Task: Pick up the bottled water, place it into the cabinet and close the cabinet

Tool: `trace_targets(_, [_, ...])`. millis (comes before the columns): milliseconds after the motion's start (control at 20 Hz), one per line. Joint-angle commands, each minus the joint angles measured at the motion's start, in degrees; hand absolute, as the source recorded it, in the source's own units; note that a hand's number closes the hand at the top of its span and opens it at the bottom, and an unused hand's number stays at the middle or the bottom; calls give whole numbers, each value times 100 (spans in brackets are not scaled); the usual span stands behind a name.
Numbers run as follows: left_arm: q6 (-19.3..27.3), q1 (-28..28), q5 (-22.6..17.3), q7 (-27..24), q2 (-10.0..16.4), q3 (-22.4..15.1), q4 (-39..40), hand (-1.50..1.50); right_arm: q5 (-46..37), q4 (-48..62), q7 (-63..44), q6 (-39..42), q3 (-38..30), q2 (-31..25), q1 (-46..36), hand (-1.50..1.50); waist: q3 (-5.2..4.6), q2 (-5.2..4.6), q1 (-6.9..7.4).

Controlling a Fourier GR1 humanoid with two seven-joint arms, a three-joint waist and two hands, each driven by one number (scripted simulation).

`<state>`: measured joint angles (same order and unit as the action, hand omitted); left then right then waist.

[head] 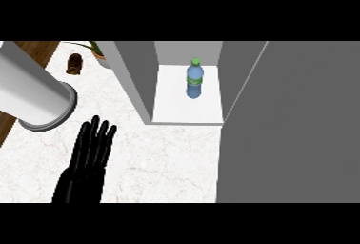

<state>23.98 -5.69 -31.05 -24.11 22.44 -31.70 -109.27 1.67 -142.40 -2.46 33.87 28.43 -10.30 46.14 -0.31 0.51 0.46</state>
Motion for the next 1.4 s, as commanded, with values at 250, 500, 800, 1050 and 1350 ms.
trace_targets(250, [-438, -793, -318, -299, 478, 483, -452, -150, -1315, -469, -890, -473, 1576, 550, -1116, 150, -8, 11, 117])
trace_targets(500, [-511, -767, -498, -165, 630, 782, -478, -150, -1430, -319, -1490, -561, 1750, 707, -1951, 150, -23, 7, 125])
trace_targets(800, [-871, -1222, -595, -437, 706, 756, -527, -150, -1516, 92, -2091, -1095, 2020, 1002, -2887, 150, -30, 27, 151])
trace_targets(1050, [-1155, -1249, -850, -471, 891, 1136, -442, -150, -1461, 413, -2330, -1476, 2001, 1000, -3702, 150, -40, -5, 173])
trace_targets(1350, [-1370, -1462, -883, -512, 994, 1085, -667, -150, -1370, 678, -2554, -1616, 1889, 987, -4199, 150, -37, -2, 260])
